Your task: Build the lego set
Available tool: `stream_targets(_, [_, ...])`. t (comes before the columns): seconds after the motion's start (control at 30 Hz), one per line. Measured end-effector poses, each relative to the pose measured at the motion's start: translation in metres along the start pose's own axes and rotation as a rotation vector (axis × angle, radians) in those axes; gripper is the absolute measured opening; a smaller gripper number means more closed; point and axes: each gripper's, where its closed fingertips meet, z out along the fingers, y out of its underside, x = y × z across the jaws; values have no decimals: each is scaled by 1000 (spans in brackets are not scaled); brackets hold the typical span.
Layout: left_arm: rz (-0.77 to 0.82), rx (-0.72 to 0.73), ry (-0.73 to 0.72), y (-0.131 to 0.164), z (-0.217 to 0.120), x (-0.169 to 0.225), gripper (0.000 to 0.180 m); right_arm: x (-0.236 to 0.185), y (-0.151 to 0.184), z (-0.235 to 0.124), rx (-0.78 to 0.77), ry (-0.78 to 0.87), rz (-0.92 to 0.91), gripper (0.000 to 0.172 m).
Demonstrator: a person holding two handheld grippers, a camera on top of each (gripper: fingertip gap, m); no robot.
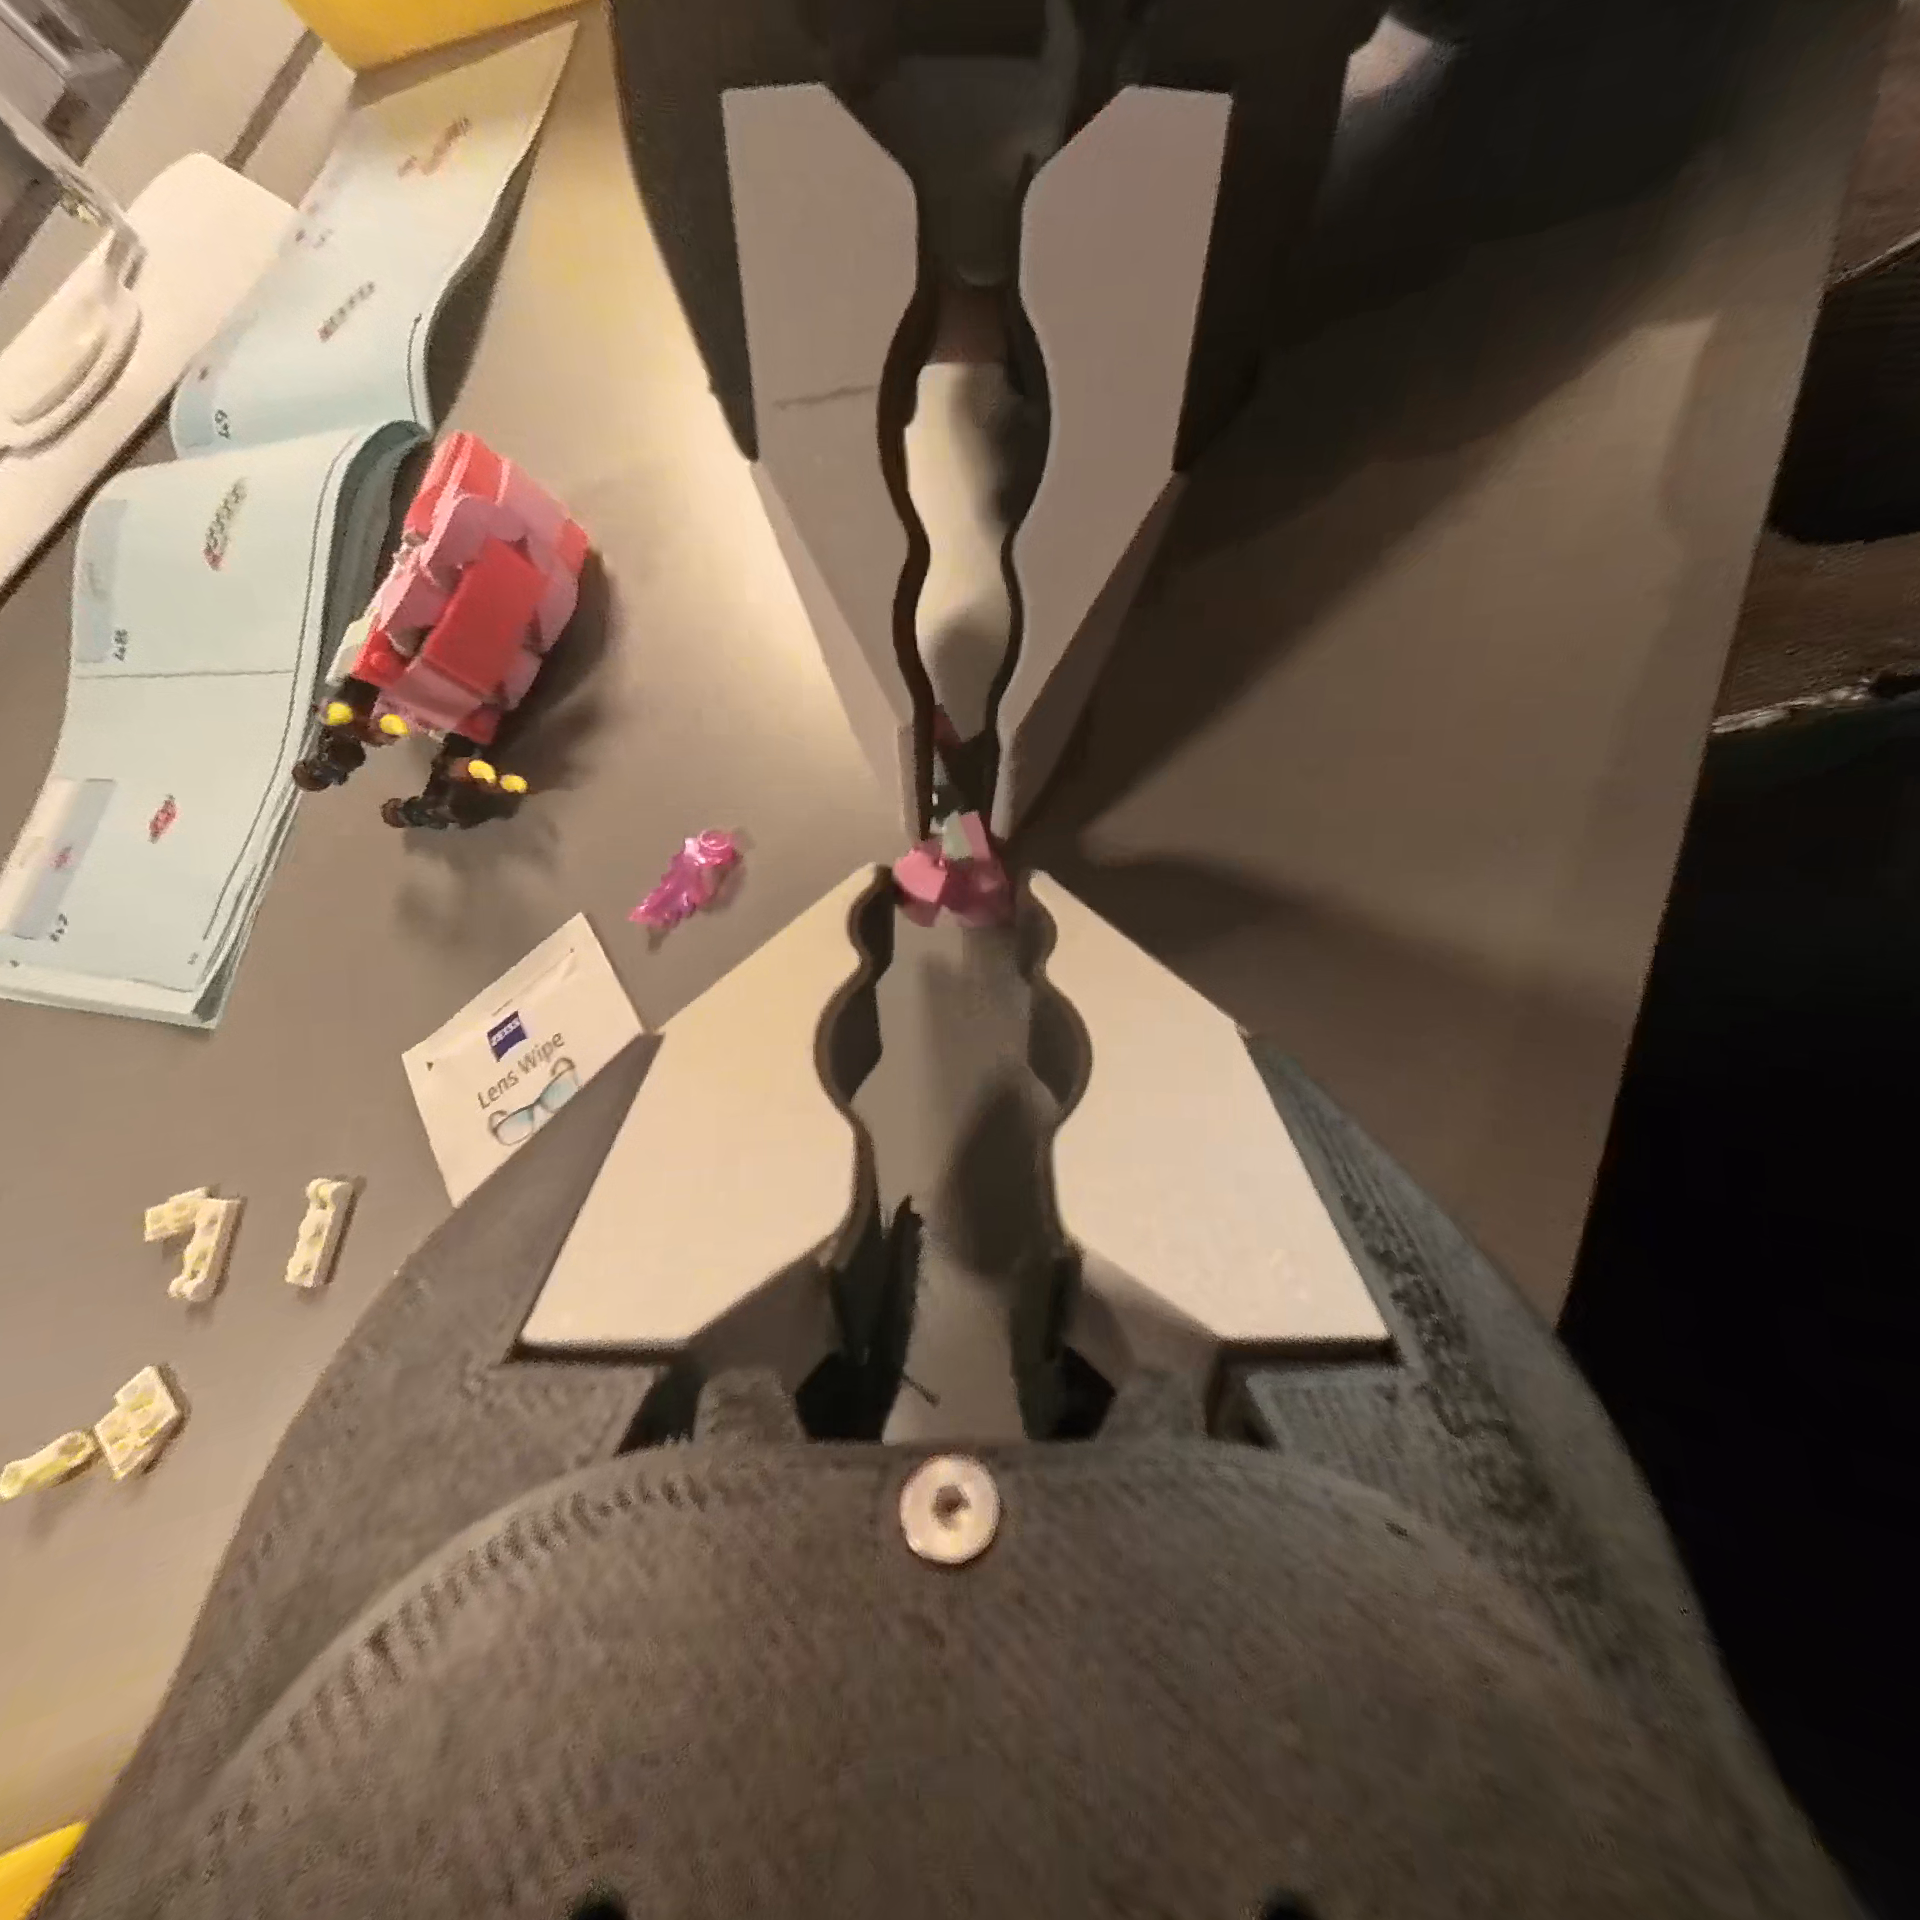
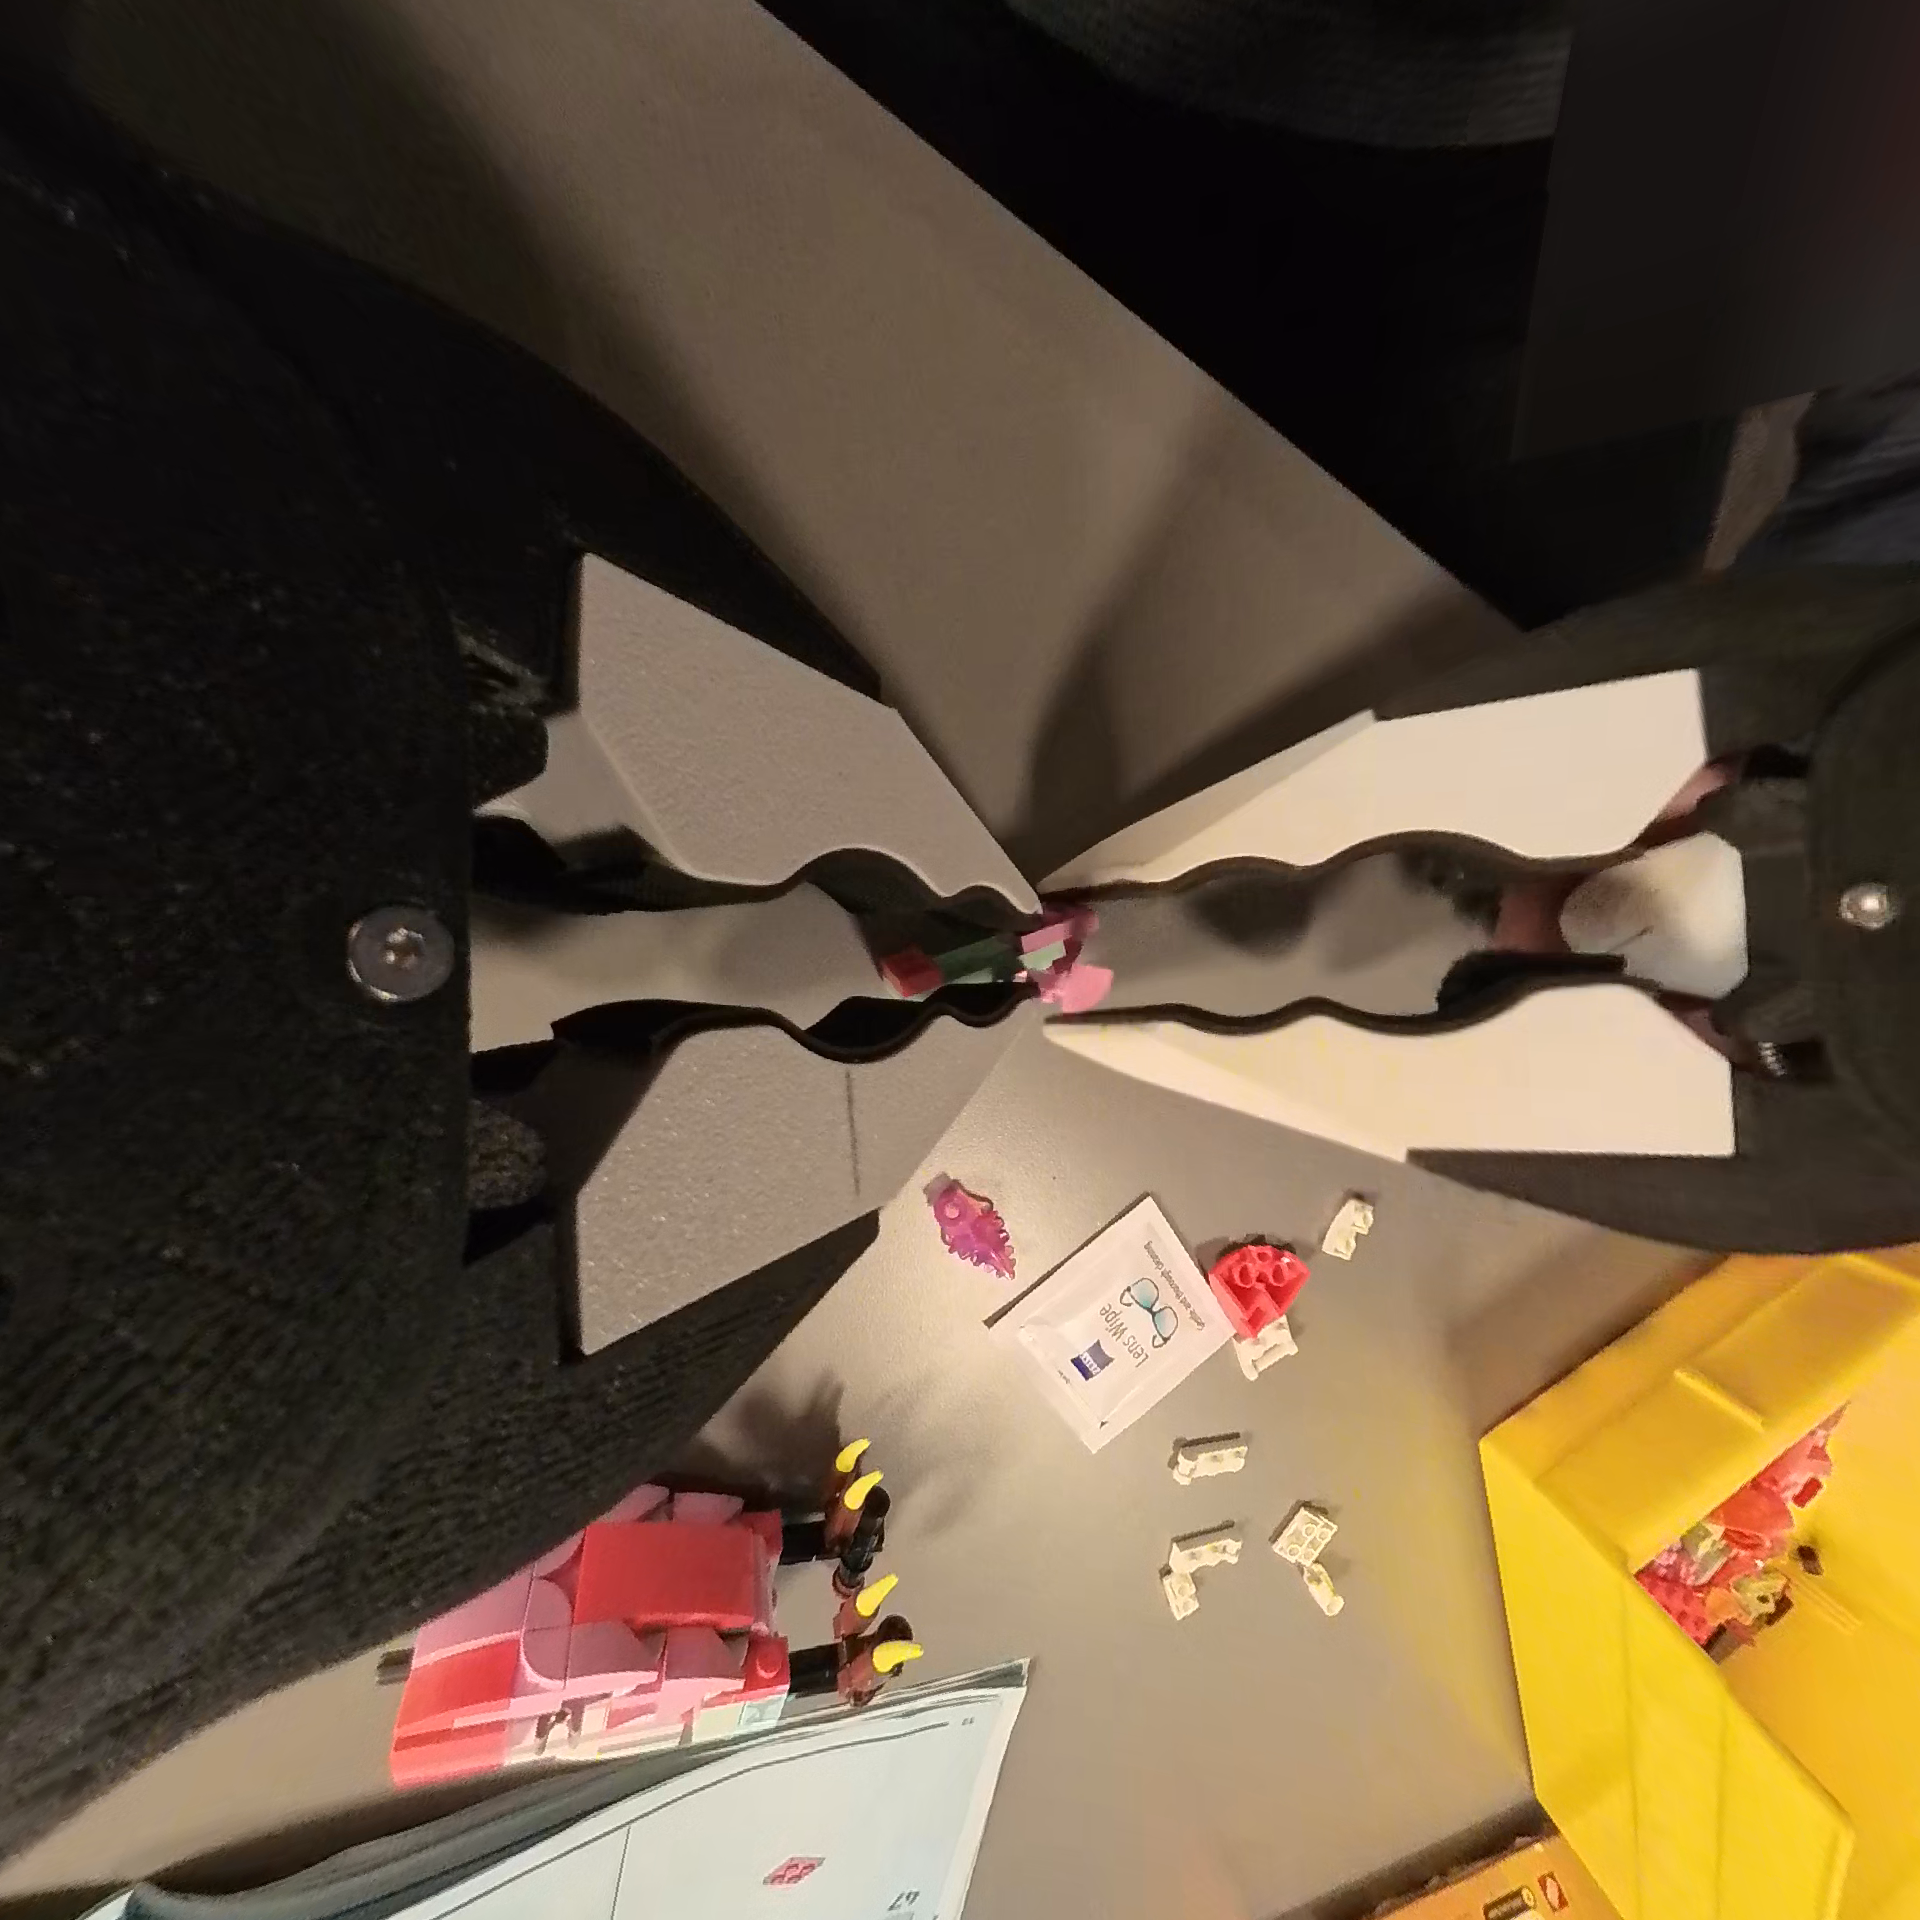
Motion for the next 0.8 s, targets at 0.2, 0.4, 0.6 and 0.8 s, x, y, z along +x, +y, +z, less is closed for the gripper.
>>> stream_targets(0.2, [4,-9,-30,-1,2,-2,16,2,1,-1,-3,5,21,8])
stream_targets(0.4, [-4,12,-21,-3,3,-2,14,2,9,-4,-34,-8,36,13])
stream_targets(0.6, [3,28,30,-4,4,2,14,-3,14,-8,-54,-52,60,5])
stream_targets(0.8, [-11,33,59,-5,5,2,14,-3,14,-7,-52,-51,59,5])
